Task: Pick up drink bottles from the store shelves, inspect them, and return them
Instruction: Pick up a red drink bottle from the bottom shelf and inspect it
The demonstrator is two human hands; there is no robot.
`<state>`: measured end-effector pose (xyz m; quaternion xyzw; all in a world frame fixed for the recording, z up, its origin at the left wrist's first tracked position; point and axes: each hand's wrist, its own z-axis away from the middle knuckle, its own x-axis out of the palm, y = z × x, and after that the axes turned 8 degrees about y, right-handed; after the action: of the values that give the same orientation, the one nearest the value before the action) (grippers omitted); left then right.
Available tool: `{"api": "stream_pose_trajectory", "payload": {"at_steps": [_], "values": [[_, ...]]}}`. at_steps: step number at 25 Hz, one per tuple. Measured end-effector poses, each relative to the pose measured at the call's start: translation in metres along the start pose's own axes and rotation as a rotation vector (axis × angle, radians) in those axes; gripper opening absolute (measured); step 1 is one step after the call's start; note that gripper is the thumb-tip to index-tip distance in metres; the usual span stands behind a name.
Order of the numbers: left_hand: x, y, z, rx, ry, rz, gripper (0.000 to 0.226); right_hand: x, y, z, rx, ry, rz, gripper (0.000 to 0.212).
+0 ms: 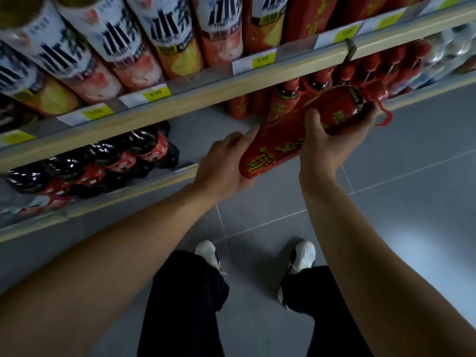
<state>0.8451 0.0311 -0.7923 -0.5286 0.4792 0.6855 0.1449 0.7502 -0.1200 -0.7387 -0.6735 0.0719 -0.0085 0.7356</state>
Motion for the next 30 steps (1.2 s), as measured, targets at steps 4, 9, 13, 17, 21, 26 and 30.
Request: {"api": "stream_pose_trajectory", "payload": {"at_steps": [4, 9, 13, 17, 21, 26, 30], "values": [[0.083, -0.055, -0.042, 0.019, 0.082, -0.072, 0.111, 0.035, 0.095, -0.030, -0.048, 0.013, -0.122, 0.095], [0.184, -0.128, -0.092, 0.163, 0.246, -0.037, 0.080, 0.067, 0.172, -0.048, -0.230, -0.003, -0.192, 0.093], [0.225, -0.139, -0.111, 0.123, 0.523, -0.066, 0.100, 0.087, 0.207, -0.049, -0.422, -0.011, -0.217, 0.093], [0.250, -0.157, -0.129, 0.120, 0.559, 0.080, 0.110, 0.106, 0.236, -0.051, -0.523, -0.002, -0.178, 0.093], [0.271, -0.165, -0.135, 0.029, 0.505, 0.172, 0.118, 0.119, 0.256, -0.052, -0.600, -0.009, -0.129, 0.086], [0.282, -0.167, -0.127, -0.127, 0.454, 0.371, 0.091, 0.117, 0.270, -0.039, -0.657, -0.099, -0.085, 0.081], [0.266, -0.180, -0.124, -0.117, 0.400, 0.446, 0.091, 0.123, 0.265, -0.024, -0.748, -0.196, -0.068, 0.073]]}}
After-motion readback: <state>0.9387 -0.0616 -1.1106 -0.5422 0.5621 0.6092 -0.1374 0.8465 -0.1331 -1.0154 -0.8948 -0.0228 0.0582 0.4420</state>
